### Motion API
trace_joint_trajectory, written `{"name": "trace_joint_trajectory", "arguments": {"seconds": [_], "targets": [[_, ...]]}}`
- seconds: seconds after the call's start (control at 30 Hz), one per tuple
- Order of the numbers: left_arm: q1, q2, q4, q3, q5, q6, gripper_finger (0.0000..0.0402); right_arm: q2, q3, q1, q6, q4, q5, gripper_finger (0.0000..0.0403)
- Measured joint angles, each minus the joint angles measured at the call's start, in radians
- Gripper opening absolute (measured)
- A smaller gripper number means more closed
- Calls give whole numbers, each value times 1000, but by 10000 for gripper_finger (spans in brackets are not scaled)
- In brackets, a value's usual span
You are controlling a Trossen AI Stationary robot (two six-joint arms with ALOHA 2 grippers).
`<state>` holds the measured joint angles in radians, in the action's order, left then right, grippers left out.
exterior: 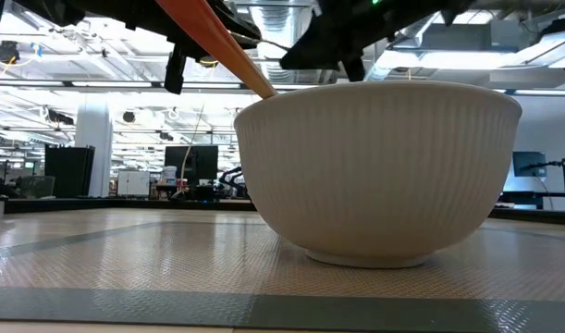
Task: Pick & Place Utensil
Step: Put the green spoon into the gray bowl on the brown mat
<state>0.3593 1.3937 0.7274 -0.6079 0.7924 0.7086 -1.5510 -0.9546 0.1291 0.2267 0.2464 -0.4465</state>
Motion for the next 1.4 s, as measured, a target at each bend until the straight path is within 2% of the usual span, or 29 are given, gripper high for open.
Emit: {"name": "trace_joint_trajectory", "arguments": {"seconds": [0.1, 0.27, 0.43, 0.6, 0.73, 0.93, 1.07, 1.4], "targets": [[2, 0, 0, 0, -10, -2, 45, 43, 1, 16, 3, -88, 19, 1], [1, 0, 0, 0, -146, -57, 45, 137, 0, 22, 103, -296, 156, 1], [1, 0, 6, 0, -308, -76, 44, 236, 0, 25, 309, -501, 367, 1], [1, 0, 7, 0, -429, -76, 44, 289, 0, 61, 553, -735, 494, 0], [1, 0, 7, 0, -490, -109, 44, 287, 0, 129, 774, -851, 612, 0], [1, 0, 6, 0, -534, -164, 44, 224, 0, 251, 1016, -771, 766, 0], [1, 0, -15, 0, -536, -181, 44, 148, 0, 305, 1111, -682, 809, 0], [14, 0, -59, -1, -537, -181, 44, -13, 0, 257, 1137, -542, 912, 0]]}}
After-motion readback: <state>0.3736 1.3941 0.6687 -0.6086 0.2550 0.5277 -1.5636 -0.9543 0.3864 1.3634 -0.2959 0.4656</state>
